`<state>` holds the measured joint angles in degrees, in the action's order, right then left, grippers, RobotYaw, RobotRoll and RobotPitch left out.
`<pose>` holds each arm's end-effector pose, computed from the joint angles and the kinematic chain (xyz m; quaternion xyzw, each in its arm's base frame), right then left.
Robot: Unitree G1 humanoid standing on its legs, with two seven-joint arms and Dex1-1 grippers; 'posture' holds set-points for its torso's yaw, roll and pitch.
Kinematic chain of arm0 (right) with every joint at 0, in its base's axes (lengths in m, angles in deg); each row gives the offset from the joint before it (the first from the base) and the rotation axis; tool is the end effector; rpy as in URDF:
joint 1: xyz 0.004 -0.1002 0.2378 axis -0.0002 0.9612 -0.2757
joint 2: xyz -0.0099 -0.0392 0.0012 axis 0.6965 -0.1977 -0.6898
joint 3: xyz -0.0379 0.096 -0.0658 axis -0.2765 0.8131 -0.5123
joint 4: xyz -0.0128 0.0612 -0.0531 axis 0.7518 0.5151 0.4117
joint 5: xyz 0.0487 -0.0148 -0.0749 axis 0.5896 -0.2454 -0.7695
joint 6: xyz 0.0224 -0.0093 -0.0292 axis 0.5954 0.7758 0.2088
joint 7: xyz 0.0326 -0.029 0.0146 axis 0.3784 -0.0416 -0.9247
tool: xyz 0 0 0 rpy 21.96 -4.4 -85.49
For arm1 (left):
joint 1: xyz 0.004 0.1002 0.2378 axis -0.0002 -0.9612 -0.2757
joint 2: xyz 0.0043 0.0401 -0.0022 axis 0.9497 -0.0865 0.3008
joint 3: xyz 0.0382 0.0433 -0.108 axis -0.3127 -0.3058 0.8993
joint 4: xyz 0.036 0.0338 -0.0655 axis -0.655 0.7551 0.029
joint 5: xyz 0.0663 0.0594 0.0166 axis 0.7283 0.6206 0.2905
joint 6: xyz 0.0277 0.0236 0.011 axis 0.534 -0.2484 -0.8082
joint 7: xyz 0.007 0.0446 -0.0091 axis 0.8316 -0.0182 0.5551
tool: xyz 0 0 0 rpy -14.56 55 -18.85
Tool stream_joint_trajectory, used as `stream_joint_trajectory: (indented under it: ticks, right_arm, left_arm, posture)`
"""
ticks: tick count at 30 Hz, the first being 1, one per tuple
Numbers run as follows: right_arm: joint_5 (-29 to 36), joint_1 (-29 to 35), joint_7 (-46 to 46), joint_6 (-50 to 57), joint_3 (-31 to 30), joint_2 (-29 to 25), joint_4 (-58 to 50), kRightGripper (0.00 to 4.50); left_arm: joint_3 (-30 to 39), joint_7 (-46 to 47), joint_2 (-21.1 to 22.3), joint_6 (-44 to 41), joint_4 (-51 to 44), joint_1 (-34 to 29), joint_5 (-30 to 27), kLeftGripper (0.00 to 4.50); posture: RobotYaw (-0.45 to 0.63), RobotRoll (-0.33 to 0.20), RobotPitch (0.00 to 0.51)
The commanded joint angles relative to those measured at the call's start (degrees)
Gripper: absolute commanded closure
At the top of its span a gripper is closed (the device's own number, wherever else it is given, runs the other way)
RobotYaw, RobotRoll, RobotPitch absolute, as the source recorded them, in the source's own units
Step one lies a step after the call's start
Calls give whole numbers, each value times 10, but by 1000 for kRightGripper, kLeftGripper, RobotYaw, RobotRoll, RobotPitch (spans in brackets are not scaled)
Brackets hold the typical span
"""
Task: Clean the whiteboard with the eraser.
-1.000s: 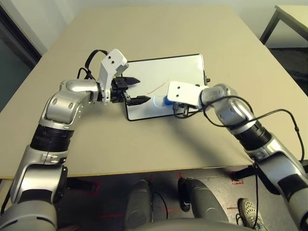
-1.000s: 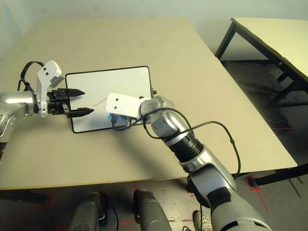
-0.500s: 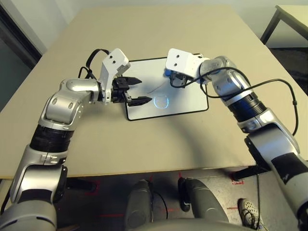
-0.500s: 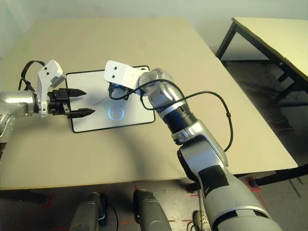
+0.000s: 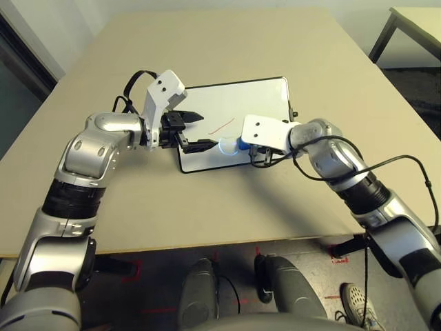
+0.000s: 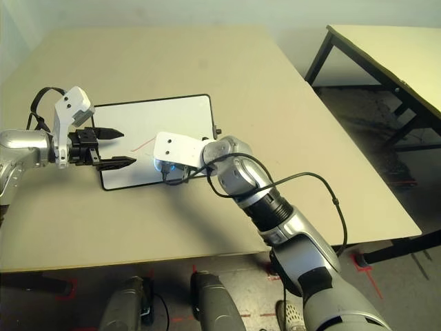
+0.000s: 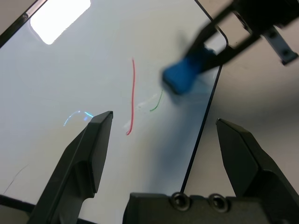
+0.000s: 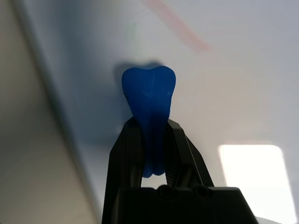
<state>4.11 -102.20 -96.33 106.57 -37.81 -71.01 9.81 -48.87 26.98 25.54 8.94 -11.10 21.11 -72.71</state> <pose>0.3290 -0.0949 0.2020 -0.4527 0.1111 0.4327 0.7717 0.2882 0.2447 0.2115 0.2123 0.1295 -0.4615 0.8516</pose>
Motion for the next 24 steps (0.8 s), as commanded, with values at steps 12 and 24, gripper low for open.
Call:
stream_joint_trajectory:
  ticks: [12,24]
  right_arm:
    - [-4,-4,-8,-54,-1,-6,30,3901]
    - [-13,0,-8,-29,-1,0,12,3901]
  left_arm:
    - [1,-11,30,-16,-13,-16,0,0]
    - [-4,-15,35,-12,3,-1,5,0]
  posture:
    - [9,0,139]
    - [-4,0,143]
